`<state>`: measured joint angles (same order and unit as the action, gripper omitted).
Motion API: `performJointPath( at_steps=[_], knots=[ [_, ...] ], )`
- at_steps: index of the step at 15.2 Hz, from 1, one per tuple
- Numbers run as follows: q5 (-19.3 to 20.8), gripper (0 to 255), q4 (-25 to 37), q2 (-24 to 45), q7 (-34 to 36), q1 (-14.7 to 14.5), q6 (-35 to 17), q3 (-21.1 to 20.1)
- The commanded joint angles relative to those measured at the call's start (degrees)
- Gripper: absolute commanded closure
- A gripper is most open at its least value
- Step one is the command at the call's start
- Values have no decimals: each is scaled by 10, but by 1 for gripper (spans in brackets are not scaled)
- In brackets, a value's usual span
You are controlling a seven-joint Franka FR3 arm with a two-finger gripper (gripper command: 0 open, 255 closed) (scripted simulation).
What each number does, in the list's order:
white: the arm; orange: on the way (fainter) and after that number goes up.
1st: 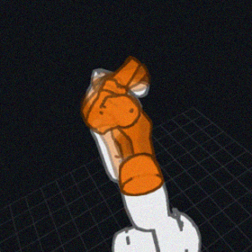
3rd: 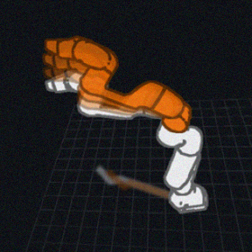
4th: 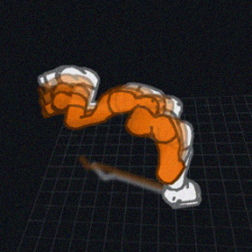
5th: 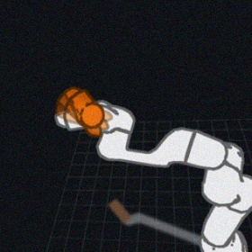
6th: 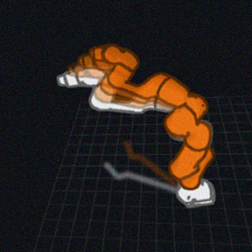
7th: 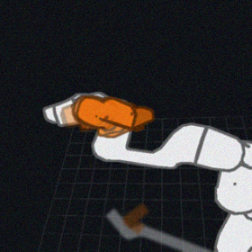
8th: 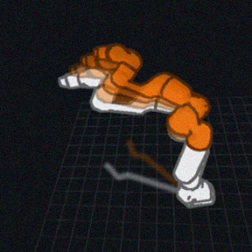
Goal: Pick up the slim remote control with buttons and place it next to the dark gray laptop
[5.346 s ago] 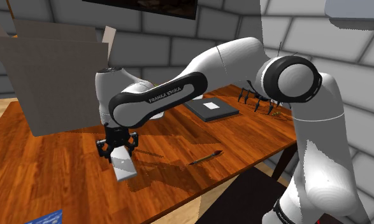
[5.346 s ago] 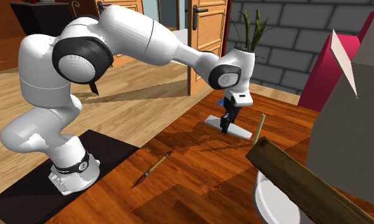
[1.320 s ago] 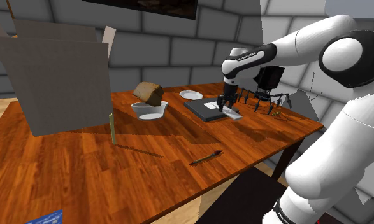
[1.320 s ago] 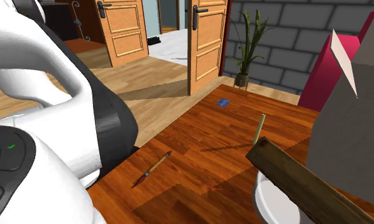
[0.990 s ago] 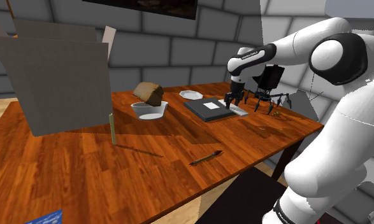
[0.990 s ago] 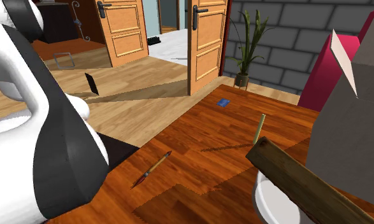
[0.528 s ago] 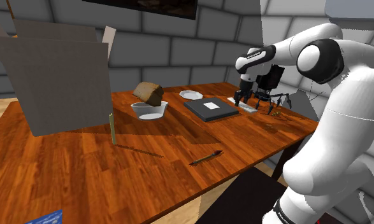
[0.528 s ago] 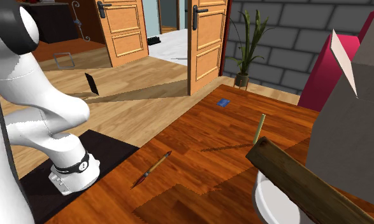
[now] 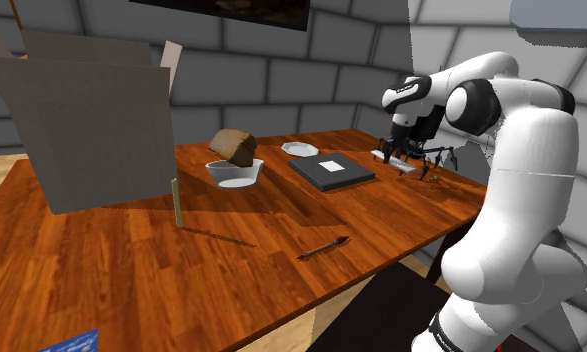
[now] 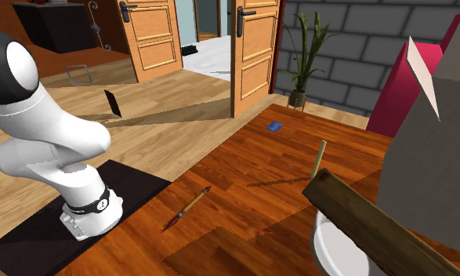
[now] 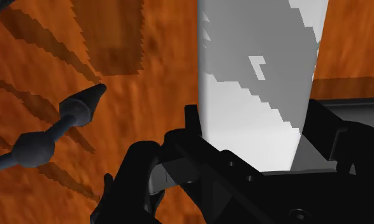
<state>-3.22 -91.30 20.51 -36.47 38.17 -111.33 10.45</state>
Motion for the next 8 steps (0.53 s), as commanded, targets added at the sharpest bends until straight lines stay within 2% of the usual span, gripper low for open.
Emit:
performJointPath(
  at_steps=[1,4,8],
  knots=[
    [-8,255,55,36,-21,17,19,4],
    [-21,255,156,102,-52,49,55,9],
    [-22,255,132,106,-53,48,27,7]
  ],
)
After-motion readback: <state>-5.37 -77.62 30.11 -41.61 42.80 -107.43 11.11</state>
